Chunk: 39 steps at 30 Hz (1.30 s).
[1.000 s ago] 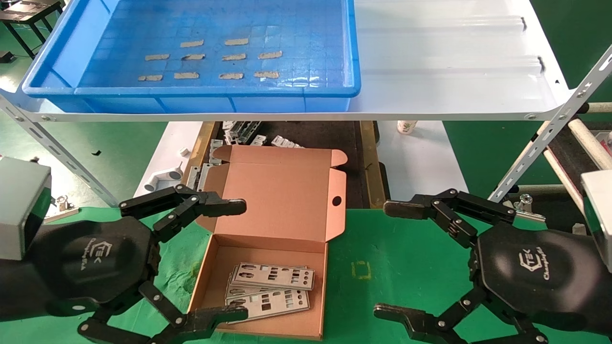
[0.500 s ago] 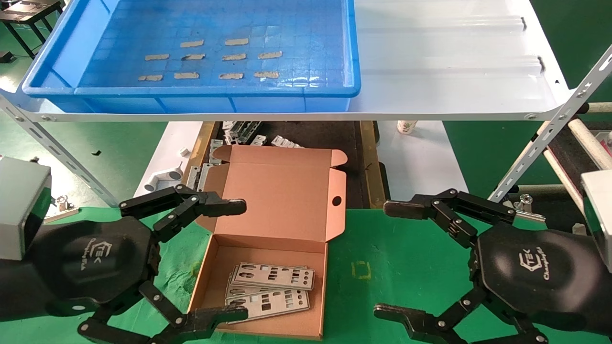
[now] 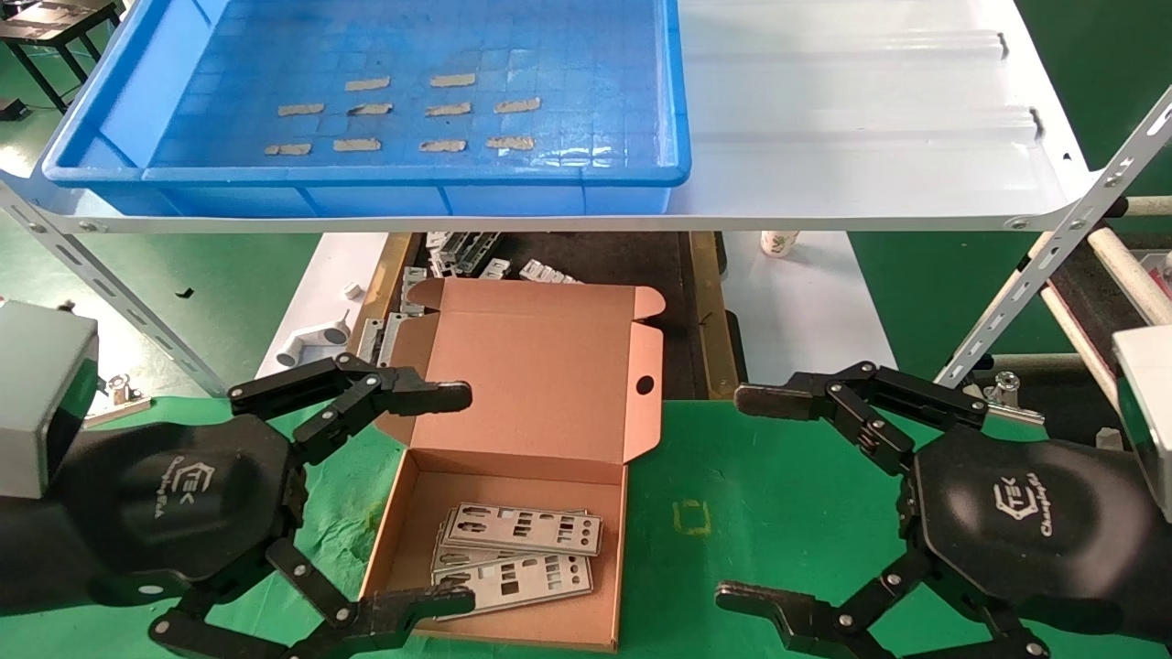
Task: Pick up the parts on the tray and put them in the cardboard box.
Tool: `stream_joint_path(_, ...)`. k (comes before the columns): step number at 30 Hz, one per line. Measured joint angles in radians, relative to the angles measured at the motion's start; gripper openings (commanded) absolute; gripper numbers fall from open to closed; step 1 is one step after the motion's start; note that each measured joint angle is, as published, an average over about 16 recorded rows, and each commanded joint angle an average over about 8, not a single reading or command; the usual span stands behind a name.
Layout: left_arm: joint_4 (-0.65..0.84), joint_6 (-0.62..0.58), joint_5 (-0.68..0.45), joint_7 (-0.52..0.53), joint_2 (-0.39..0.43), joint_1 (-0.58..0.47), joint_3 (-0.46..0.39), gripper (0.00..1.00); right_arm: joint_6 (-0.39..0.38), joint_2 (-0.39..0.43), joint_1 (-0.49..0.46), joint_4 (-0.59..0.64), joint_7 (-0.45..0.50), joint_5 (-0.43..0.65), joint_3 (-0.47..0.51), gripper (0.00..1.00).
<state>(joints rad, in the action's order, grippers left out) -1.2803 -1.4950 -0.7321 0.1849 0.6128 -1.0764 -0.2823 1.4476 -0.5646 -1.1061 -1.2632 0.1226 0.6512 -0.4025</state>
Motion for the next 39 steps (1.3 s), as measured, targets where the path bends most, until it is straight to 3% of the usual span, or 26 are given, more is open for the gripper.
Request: stream_joint_path(39, 0.0, 0.0, 0.0, 0.0, 0.0, 0.0, 0.0, 1.0, 0.0, 0.0, 0.0, 0.0, 0.0, 0.0, 0.0, 1.0)
